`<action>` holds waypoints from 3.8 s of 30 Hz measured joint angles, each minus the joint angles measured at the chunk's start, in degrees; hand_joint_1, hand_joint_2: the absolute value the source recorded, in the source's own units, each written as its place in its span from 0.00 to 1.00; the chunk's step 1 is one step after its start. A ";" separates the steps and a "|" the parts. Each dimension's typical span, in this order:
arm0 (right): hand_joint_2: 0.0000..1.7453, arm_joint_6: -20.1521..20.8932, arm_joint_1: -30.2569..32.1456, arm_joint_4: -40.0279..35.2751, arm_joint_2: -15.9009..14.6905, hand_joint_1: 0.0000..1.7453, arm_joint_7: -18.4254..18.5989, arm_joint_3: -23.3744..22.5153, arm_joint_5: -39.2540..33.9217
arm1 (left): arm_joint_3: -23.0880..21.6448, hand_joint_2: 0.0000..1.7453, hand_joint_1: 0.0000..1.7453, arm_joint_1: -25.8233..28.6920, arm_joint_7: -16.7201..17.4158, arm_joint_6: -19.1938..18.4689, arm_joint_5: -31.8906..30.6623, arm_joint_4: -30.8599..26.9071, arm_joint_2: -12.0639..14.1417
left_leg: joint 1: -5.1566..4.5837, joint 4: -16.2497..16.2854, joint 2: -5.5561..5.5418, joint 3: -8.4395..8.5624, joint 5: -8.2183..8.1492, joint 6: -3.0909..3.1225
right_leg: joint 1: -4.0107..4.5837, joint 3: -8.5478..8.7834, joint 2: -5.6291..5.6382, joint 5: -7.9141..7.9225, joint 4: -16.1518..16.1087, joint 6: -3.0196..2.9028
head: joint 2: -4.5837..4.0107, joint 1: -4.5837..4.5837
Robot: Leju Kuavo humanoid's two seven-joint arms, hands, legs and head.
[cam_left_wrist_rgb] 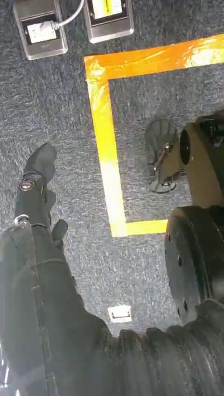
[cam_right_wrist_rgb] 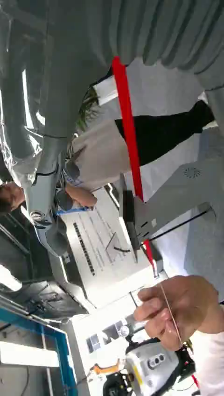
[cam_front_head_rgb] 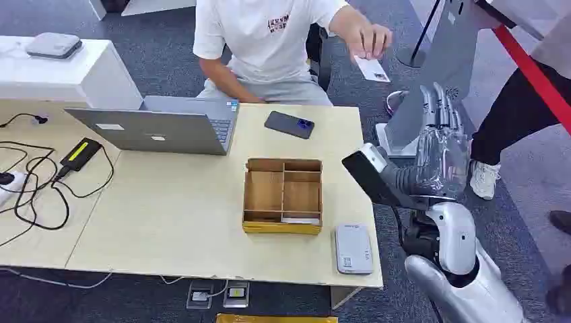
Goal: Pass the card to the sensor for recognition and then transmit it.
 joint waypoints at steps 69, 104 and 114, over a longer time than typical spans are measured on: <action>1.00 -8.15 0.69 12.20 -6.80 1.00 2.03 11.14 -3.63 | -0.87 1.00 0.00 1.16 -1.07 0.00 -1.36 -2.49 0.61 | 0.00 0.02 0.13 -0.10 -0.03 0.02 | 0.00 -0.14 0.03 0.00 0.00 0.00 | 0.00 -0.02; 1.00 -10.45 18.69 10.88 -4.37 1.00 1.68 10.18 -10.62 | 1.57 1.00 0.00 1.79 0.48 0.00 -5.27 -2.45 -0.04 | 0.00 0.02 0.13 -0.08 -0.05 0.01 | 0.00 -0.15 0.04 0.00 -0.01 0.00 | 0.00 0.00; 1.00 -9.90 17.77 14.11 -4.04 1.00 0.88 10.14 -13.18 | 1.60 1.00 0.00 1.93 1.79 0.00 -6.10 -3.02 0.17 | 0.00 0.02 0.13 -0.08 -0.05 0.01 | 0.00 -0.13 0.04 0.00 -0.01 0.00 | 0.00 -0.02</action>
